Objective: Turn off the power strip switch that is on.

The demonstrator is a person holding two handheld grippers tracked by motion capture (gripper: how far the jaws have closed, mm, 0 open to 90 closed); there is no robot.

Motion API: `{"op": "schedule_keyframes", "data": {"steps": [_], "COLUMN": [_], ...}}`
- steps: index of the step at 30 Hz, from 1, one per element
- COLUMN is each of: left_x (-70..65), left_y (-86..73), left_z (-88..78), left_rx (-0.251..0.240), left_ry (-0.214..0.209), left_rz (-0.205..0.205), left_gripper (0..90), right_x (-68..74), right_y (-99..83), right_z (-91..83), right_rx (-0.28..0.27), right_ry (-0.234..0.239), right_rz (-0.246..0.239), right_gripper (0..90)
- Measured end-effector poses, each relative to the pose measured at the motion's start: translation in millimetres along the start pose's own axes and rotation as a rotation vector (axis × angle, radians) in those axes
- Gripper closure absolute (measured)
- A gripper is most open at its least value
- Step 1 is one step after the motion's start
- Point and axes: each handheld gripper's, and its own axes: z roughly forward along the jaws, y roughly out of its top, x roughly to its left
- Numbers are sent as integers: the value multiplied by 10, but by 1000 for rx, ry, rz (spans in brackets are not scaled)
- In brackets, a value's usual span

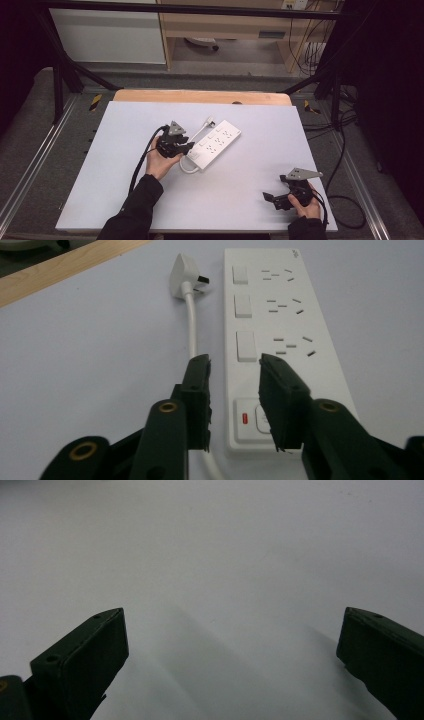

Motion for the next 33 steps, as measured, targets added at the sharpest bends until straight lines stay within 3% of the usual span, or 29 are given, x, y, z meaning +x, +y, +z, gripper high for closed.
{"op": "schedule_keyframes", "data": {"steps": [9, 19, 24, 33], "left_x": [65, 120, 125, 183], "left_y": [-141, -393, -534, -831], "left_z": [-235, -433, -538, -713], "left_rx": [1, 21, 37, 36], "left_ry": [14, 13, 38, 67], "left_rz": [-2, -12, -14, -37], "left_gripper": [391, 199, 106, 76], "right_x": [-1, 3, 2, 4], "right_y": [-1, -2, -3, -2], "right_z": [0, 3, 7, 4], "right_rx": [1, 2, 1, 1], "right_ry": [-1, -2, -3, -4], "right_rz": [0, 3, -1, 3], "right_gripper": [8, 8, 8, 8]}}
